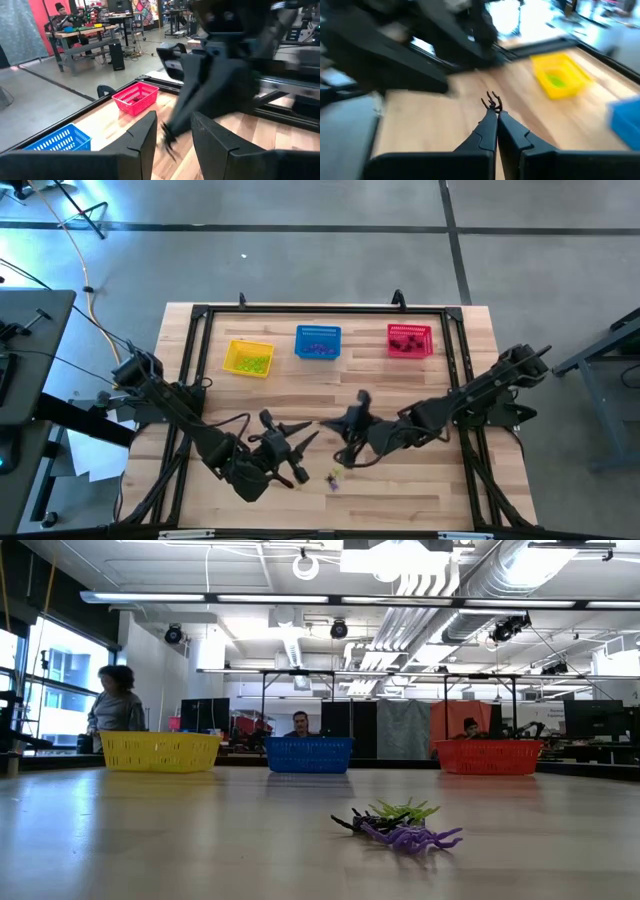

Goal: Sort Halloween decoration
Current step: Put the black spider toy into the red bin

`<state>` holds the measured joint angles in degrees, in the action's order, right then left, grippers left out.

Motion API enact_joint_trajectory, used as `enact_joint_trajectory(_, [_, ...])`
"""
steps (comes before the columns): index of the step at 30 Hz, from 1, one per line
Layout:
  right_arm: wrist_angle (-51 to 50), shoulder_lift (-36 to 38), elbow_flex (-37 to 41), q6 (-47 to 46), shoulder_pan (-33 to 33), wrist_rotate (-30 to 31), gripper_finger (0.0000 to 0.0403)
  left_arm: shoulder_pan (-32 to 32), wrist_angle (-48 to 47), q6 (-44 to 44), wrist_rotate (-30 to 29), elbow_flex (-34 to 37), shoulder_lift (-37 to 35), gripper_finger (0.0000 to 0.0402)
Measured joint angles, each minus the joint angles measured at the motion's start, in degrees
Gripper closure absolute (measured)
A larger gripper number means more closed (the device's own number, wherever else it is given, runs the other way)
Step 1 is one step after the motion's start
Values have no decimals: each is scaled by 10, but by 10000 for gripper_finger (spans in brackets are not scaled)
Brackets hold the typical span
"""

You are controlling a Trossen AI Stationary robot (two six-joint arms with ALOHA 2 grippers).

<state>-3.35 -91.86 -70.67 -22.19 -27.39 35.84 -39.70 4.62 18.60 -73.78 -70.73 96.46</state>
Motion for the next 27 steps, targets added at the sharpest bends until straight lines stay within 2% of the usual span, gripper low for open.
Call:
enact_joint_trajectory(6, [-225, 59, 0, -118, 11, 25, 403, 0, -1, -24, -20, 0, -12, 290])
enact_joint_trajectory(9, [-401, 89, 0, -212, 23, 31, 403, 0, 0, -36, -44, 0, -15, 291])
enact_joint_trajectory(13, [-647, 121, 0, -345, 51, 48, 403, -1, -4, -42, -48, 0, -16, 290])
enact_joint_trajectory(16, [-775, 143, 5, -409, 85, 62, 403, -1, -5, -43, -48, 0, -16, 291])
enact_joint_trajectory(20, [-811, 187, 49, -396, 163, 36, 403, 3, -6, -43, -50, 0, -16, 290])
enact_joint_trajectory(27, [-687, 284, 192, -243, 354, -24, 403, 11, -10, -68, -49, 0, -16, 293])
